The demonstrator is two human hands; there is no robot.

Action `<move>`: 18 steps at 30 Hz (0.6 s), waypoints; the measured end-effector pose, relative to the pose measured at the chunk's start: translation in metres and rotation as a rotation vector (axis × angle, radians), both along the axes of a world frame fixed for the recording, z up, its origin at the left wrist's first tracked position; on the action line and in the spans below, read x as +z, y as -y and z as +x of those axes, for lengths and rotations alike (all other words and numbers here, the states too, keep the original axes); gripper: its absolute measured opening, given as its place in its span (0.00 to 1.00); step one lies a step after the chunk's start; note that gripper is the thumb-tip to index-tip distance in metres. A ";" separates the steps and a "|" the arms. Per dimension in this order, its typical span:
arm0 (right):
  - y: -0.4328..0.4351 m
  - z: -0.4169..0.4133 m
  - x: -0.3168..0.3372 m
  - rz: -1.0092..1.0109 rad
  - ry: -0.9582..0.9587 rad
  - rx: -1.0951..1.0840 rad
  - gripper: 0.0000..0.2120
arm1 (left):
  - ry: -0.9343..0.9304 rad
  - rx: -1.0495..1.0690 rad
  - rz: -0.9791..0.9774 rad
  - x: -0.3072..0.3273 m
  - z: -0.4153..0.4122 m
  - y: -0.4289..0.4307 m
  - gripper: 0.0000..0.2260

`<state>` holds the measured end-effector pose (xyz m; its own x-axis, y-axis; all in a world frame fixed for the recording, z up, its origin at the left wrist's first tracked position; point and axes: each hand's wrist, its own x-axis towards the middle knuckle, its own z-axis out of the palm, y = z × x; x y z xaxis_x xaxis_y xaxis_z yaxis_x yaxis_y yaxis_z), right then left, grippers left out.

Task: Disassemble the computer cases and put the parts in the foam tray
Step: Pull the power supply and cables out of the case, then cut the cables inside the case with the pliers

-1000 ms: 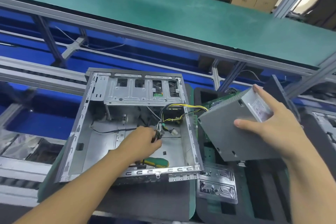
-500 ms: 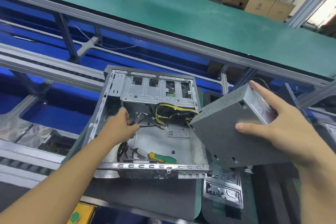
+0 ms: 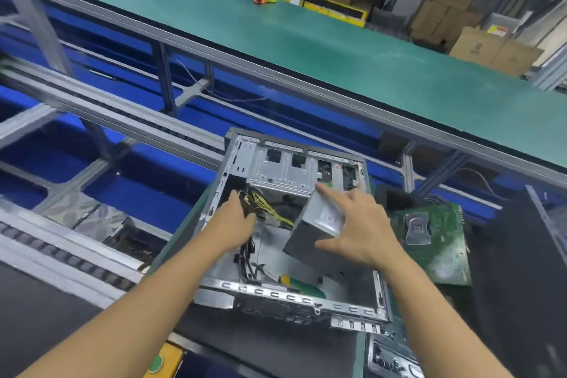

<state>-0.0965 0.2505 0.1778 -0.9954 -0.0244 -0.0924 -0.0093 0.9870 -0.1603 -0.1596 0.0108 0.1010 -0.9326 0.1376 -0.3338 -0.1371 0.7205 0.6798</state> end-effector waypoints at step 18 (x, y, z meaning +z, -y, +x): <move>0.069 -0.043 -0.044 0.258 0.258 0.126 0.40 | -0.449 0.075 -0.032 0.059 0.109 0.092 0.12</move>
<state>-0.1392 0.1814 0.1334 -0.9292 -0.0882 -0.3588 -0.1250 0.9889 0.0806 -0.0504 -0.0808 0.1598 -0.9928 0.0606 0.1033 0.1141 0.7414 0.6613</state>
